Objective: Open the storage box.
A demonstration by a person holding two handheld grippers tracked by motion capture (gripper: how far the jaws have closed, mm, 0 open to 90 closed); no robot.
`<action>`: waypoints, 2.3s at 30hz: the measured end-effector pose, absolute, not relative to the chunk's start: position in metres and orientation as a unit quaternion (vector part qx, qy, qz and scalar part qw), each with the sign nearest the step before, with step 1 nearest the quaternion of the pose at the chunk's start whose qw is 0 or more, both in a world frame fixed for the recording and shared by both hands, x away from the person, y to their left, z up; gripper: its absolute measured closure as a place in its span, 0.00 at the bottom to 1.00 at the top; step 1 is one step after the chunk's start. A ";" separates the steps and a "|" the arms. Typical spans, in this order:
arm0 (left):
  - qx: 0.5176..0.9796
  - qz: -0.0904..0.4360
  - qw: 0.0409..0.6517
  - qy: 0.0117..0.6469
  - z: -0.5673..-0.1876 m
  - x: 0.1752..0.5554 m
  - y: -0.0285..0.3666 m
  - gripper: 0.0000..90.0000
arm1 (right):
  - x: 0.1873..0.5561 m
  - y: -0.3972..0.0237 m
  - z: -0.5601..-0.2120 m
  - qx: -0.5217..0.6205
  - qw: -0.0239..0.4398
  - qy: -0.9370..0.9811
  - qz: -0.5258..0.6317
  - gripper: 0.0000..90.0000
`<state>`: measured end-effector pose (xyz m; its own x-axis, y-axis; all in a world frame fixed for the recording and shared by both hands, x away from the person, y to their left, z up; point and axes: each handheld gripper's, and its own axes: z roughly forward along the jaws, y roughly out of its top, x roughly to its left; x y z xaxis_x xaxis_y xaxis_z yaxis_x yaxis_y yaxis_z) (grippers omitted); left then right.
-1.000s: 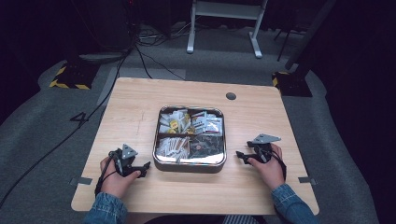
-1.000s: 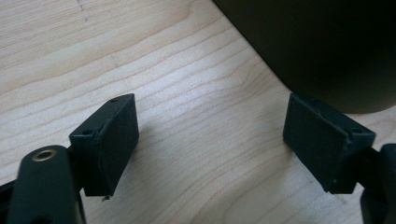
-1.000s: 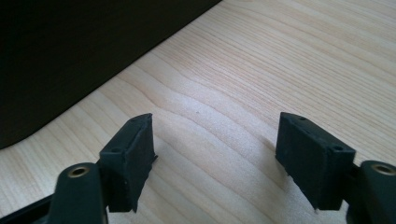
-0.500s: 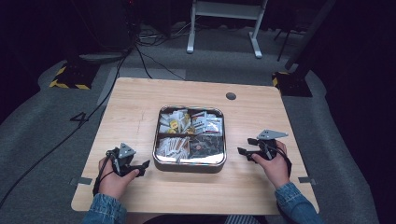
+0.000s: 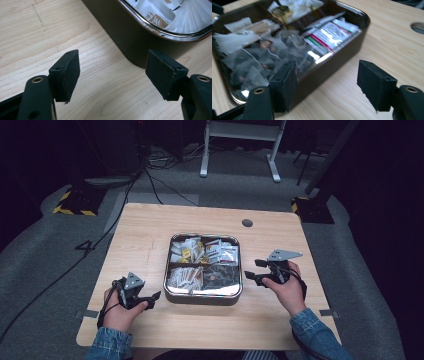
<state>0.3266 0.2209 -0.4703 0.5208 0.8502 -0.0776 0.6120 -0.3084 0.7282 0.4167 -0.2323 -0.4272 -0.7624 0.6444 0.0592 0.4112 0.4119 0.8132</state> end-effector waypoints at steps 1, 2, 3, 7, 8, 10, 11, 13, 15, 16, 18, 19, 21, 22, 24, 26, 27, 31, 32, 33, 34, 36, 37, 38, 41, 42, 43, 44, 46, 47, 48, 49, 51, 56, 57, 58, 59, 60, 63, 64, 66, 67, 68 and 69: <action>0.791 0.164 0.366 0.462 -0.470 0.327 0.221 0.31 | 0.417 -0.229 -0.425 0.314 0.132 0.831 0.439 0.36; 0.792 0.165 0.365 0.460 -0.469 0.327 0.221 0.31 | 0.417 -0.229 -0.425 0.314 0.132 0.831 0.439 0.36; 0.792 0.165 0.365 0.460 -0.469 0.326 0.222 0.32 | 0.419 -0.222 -0.422 0.306 0.133 0.834 0.440 0.36; 0.791 0.167 0.367 0.459 -0.468 0.324 0.222 0.32 | 0.424 -0.209 -0.414 0.294 0.133 0.836 0.444 0.34; 0.791 0.167 0.368 0.460 -0.468 0.323 0.223 0.32 | 0.426 -0.207 -0.412 0.293 0.134 0.835 0.445 0.32; 0.790 0.167 0.367 0.462 -0.469 0.322 0.224 0.32 | 0.427 -0.204 -0.411 0.293 0.135 0.835 0.445 0.30; 0.790 0.168 0.366 0.462 -0.469 0.321 0.225 0.32 | 0.430 -0.198 -0.410 0.293 0.139 0.836 0.444 0.29; 0.788 0.171 0.365 0.466 -0.469 0.318 0.227 0.32 | 0.433 -0.191 -0.409 0.292 0.138 0.836 0.443 0.29; 0.787 0.173 0.362 0.468 -0.469 0.315 0.229 0.32 | 0.437 -0.183 -0.409 0.287 0.129 0.839 0.444 0.31; 0.786 0.175 0.363 0.469 -0.470 0.313 0.229 0.33 | 0.438 -0.178 -0.410 0.280 0.122 0.843 0.442 0.34; 0.787 0.177 0.360 0.468 -0.471 0.311 0.228 0.33 | 0.441 -0.170 -0.412 0.269 0.119 0.851 0.435 0.35; 0.788 0.179 0.359 0.467 -0.471 0.310 0.228 0.33 | 0.443 -0.166 -0.413 0.264 0.121 0.855 0.430 0.36; 0.790 0.178 0.356 0.466 -0.473 0.309 0.228 0.33 | 0.447 -0.159 -0.417 0.259 0.115 0.860 0.424 0.37; 0.791 0.178 0.355 0.465 -0.474 0.309 0.228 0.33 | 0.449 -0.156 -0.418 0.257 0.112 0.863 0.420 0.37; 0.792 0.176 0.354 0.466 -0.475 0.309 0.229 0.33 | 0.454 -0.148 -0.424 0.252 0.107 0.867 0.417 0.37; 0.791 0.177 0.354 0.467 -0.475 0.309 0.230 0.33 | 0.456 -0.142 -0.427 0.251 0.102 0.868 0.417 0.37; 0.790 0.176 0.354 0.468 -0.475 0.310 0.230 0.33 | 0.456 -0.142 -0.427 0.251 0.102 0.868 0.417 0.37; 0.787 0.179 0.358 0.469 -0.474 0.311 0.231 0.33 | 0.459 -0.127 -0.428 0.239 0.093 0.873 0.416 0.41; 0.788 0.178 0.358 0.468 -0.474 0.311 0.231 0.33 | 0.460 -0.119 -0.427 0.233 0.092 0.875 0.415 0.43; 0.788 0.179 0.359 0.467 -0.474 0.312 0.231 0.33 | 0.460 -0.114 -0.428 0.232 0.091 0.876 0.412 0.44; 0.788 0.179 0.359 0.467 -0.474 0.312 0.231 0.33 | 0.460 -0.114 -0.428 0.232 0.091 0.876 0.412 0.44; 0.789 0.177 0.360 0.465 -0.473 0.313 0.229 0.33 | 0.461 -0.106 -0.430 0.228 0.089 0.880 0.406 0.46; 0.790 0.177 0.360 0.463 -0.473 0.313 0.229 0.33 | 0.462 -0.101 -0.431 0.227 0.088 0.884 0.400 0.48; 0.790 0.178 0.361 0.462 -0.473 0.314 0.228 0.33 | 0.463 -0.098 -0.433 0.226 0.089 0.885 0.397 0.49; 0.792 0.176 0.362 0.459 -0.473 0.316 0.227 0.33 | 0.467 -0.088 -0.437 0.229 0.088 0.888 0.389 0.54; 0.793 0.175 0.361 0.459 -0.473 0.316 0.227 0.33 | 0.468 -0.085 -0.439 0.230 0.090 0.888 0.388 0.56; 0.793 0.175 0.362 0.458 -0.473 0.317 0.227 0.33 | 0.468 -0.084 -0.440 0.233 0.093 0.885 0.391 0.59; 0.792 0.176 0.363 0.458 -0.473 0.317 0.226 0.33 | 0.469 -0.082 -0.440 0.237 0.095 0.883 0.394 0.62; 0.790 0.175 0.366 0.459 -0.472 0.318 0.226 0.33 | 0.469 -0.079 -0.439 0.243 0.101 0.883 0.389 0.65; 0.791 0.173 0.367 0.459 -0.472 0.319 0.227 0.33 | 0.469 -0.079 -0.439 0.243 0.101 0.883 0.389 0.65; 0.790 0.174 0.368 0.459 -0.472 0.320 0.227 0.33 | 0.469 -0.078 -0.439 0.244 0.102 0.884 0.385 0.65; 0.788 0.175 0.371 0.460 -0.471 0.320 0.226 0.33 | 0.469 -0.078 -0.438 0.245 0.101 0.885 0.383 0.65; 0.790 0.172 0.371 0.457 -0.470 0.321 0.226 0.33 | 0.469 -0.077 -0.437 0.249 0.100 0.886 0.378 0.65; 0.788 0.167 0.373 0.460 -0.470 0.325 0.225 0.32 | 0.468 -0.076 -0.436 0.251 0.102 0.887 0.374 0.65; 0.788 0.167 0.373 0.460 -0.470 0.325 0.225 0.32 | 0.468 -0.076 -0.436 0.251 0.102 0.887 0.374 0.65; 0.789 0.168 0.372 0.459 -0.470 0.325 0.226 0.32 | 0.468 -0.075 -0.436 0.249 0.105 0.888 0.373 0.65; 0.790 0.167 0.371 0.459 -0.470 0.326 0.227 0.32 | 0.468 -0.075 -0.436 0.249 0.107 0.888 0.372 0.65; 0.791 0.165 0.370 0.459 -0.470 0.326 0.227 0.32 | 0.467 -0.075 -0.435 0.248 0.107 0.888 0.373 0.65; 0.790 0.166 0.372 0.459 -0.470 0.328 0.227 0.32 | 0.468 -0.077 -0.435 0.241 0.105 0.888 0.378 0.65; 0.789 0.165 0.373 0.459 -0.469 0.329 0.228 0.32 | 0.468 -0.077 -0.435 0.241 0.104 0.887 0.379 0.65; 0.787 0.167 0.375 0.460 -0.469 0.329 0.228 0.32 | 0.468 -0.076 -0.433 0.240 0.102 0.888 0.379 0.65; 0.787 0.169 0.375 0.460 -0.468 0.330 0.229 0.32 | 0.468 -0.076 -0.433 0.240 0.102 0.888 0.379 0.65; 0.786 0.167 0.376 0.460 -0.468 0.330 0.229 0.32 | 0.468 -0.076 -0.432 0.238 0.104 0.888 0.379 0.65; 0.786 0.168 0.378 0.460 -0.467 0.330 0.229 0.32 | 0.468 -0.076 -0.430 0.237 0.105 0.888 0.380 0.65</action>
